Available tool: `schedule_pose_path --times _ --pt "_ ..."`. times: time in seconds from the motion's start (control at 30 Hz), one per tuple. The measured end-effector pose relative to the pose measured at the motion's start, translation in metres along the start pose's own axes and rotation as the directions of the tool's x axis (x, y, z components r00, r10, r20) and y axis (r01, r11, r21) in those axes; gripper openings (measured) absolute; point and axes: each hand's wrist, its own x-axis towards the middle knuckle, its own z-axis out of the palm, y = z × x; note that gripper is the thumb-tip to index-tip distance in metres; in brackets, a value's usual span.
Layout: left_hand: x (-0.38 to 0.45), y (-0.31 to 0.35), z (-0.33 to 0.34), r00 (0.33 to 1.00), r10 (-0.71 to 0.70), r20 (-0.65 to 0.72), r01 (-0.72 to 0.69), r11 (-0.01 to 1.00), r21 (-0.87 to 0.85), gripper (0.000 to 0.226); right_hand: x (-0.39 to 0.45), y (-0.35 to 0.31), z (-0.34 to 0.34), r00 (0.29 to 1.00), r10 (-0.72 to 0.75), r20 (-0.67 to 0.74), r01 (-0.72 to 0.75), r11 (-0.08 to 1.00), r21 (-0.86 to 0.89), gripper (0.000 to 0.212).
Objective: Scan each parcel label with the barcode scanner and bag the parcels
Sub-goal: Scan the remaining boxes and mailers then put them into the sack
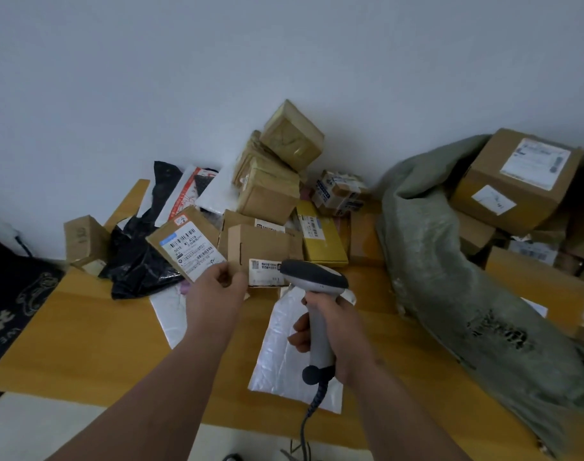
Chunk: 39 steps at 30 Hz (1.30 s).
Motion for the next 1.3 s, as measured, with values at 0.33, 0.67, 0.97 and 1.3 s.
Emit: schedule_pose_path --times 0.33,0.67,0.97,1.3 --pt "-0.024 0.032 0.009 0.985 0.135 0.106 -0.133 0.991 -0.028 0.023 -0.015 -0.015 -0.026 0.976 -0.1 -0.192 0.123 0.986 0.111 0.016" --pt "-0.045 0.043 0.009 0.755 0.52 0.4 -0.648 0.686 0.331 0.044 -0.024 -0.022 -0.033 0.924 -0.174 -0.341 0.28 0.915 0.292 0.021" --pt "-0.047 0.028 0.005 0.634 0.645 0.428 -0.75 0.648 0.135 0.019 -0.028 -0.008 -0.011 0.875 -0.215 -0.434 0.345 0.905 0.247 0.042" --pt "-0.029 0.04 -0.005 0.883 0.109 0.456 0.06 0.939 -0.34 0.015 -0.034 0.006 0.005 0.83 -0.292 -0.476 0.403 0.903 0.148 0.03"
